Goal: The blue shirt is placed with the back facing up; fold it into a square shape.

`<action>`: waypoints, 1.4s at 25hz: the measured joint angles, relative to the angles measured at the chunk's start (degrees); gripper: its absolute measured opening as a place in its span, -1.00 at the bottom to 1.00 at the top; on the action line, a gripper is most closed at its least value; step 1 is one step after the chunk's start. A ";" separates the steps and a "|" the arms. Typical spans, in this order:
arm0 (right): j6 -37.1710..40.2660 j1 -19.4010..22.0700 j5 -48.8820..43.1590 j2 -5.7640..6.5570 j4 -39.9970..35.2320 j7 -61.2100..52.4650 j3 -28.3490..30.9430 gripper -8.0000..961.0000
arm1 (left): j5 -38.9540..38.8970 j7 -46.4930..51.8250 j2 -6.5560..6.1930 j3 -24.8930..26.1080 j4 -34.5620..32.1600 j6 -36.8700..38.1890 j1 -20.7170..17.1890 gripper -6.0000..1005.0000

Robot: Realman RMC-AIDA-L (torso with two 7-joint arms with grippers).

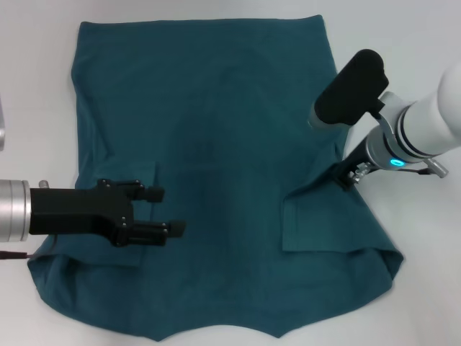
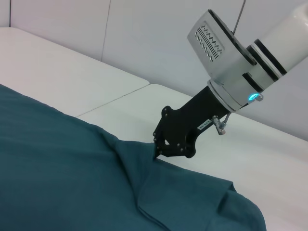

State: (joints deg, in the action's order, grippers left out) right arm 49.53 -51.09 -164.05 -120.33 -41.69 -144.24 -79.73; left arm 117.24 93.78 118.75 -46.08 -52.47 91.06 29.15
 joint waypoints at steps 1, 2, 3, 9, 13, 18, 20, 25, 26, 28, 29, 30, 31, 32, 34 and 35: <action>-0.54 -0.01 0.47 -0.01 0.00 0.02 -0.30 -0.95 | 0.00 0.02 0.00 0.05 0.00 0.00 0.00 0.67; -1.03 -0.02 1.06 -0.04 0.02 0.04 -0.66 -0.95 | 0.00 0.03 0.00 0.07 0.00 0.00 0.00 0.67; -1.52 -0.07 1.75 -0.04 0.08 0.12 -0.94 -0.95 | 0.00 0.04 0.00 0.09 0.00 0.00 -0.01 0.67; -4.46 -1.72 4.32 -0.10 2.20 0.69 -2.23 -0.96 | -0.05 -0.23 -0.02 0.14 0.00 -0.11 -0.10 0.67; -5.71 -1.98 6.75 -0.15 1.86 0.74 -4.01 -0.96 | -0.21 -0.35 -0.02 0.21 0.00 -0.90 -0.34 0.67; -5.93 -1.54 7.81 0.08 0.74 0.86 -3.96 -0.96 | -0.22 -0.42 -0.07 0.35 0.00 -1.36 -0.59 0.67; -5.81 -1.45 7.83 0.09 0.37 0.88 -3.96 -0.96 | -0.28 -0.43 -0.10 0.68 0.00 -1.40 -0.60 0.67; -2.96 0.48 7.95 0.06 -3.02 0.90 -4.05 -0.96 | -0.41 0.06 -0.21 0.90 -0.64 -0.97 -1.32 0.67; -2.13 1.25 7.96 0.02 -4.47 0.90 -4.09 -0.96 | -0.42 0.25 -0.25 0.91 -0.88 -0.89 -1.64 0.67; 0.09 3.64 7.97 -0.08 -9.04 0.67 -4.42 -0.96 | -0.43 0.99 -0.32 1.00 -1.85 -0.55 -2.60 0.67; 1.07 4.74 7.97 -0.12 -11.02 0.46 -4.64 -0.96 | -0.43 1.59 -0.30 1.05 -2.78 -0.27 -3.19 0.67; 2.49 6.48 7.97 -0.13 -14.32 0.12 -5.04 -0.95 | -0.42 2.70 -0.20 1.24 -4.49 0.14 -4.16 0.67; 3.21 7.31 7.97 -0.14 -15.84 0.00 -5.20 -0.95 | -0.38 3.91 -0.06 1.54 -6.08 0.48 -4.90 0.67; 4.34 8.61 7.97 -0.14 -18.36 -0.11 -5.40 -0.95 | -0.34 4.69 0.05 1.67 -6.97 0.67 -5.36 0.67; 6.56 10.66 8.20 -0.11 -22.59 -0.18 -5.49 -0.95 | -0.14 8.95 0.41 2.22 -11.51 1.20 -7.66 0.67; 7.61 11.44 8.56 -0.06 -24.05 -0.14 -5.50 -0.94 | -0.11 10.09 0.47 2.29 -12.56 1.28 -8.17 0.67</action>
State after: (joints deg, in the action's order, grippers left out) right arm 57.14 -39.65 -155.50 -120.38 -65.73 -144.38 -85.23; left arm 117.14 103.87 119.23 -43.78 -65.03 92.34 20.98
